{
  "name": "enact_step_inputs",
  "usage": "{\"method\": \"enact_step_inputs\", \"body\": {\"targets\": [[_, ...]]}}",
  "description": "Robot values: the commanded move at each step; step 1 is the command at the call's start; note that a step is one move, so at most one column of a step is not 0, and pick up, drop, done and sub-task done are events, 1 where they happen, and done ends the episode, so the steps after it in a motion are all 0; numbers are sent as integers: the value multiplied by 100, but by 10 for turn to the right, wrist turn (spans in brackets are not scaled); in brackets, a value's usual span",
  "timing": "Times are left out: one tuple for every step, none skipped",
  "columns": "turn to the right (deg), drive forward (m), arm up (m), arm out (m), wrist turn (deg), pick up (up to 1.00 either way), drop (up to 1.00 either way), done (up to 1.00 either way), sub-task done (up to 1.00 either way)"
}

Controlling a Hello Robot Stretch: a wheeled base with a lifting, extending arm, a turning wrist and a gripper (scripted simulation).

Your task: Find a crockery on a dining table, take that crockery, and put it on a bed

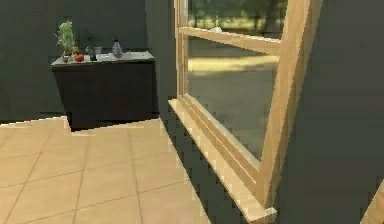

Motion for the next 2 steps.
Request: {"method": "enact_step_inputs", "body": {"targets": [[-120, 0, 0, 0, 0, 0, 0, 0, 0], [0, 25, 0, 0, 0, 0, 0, 0, 0]]}}
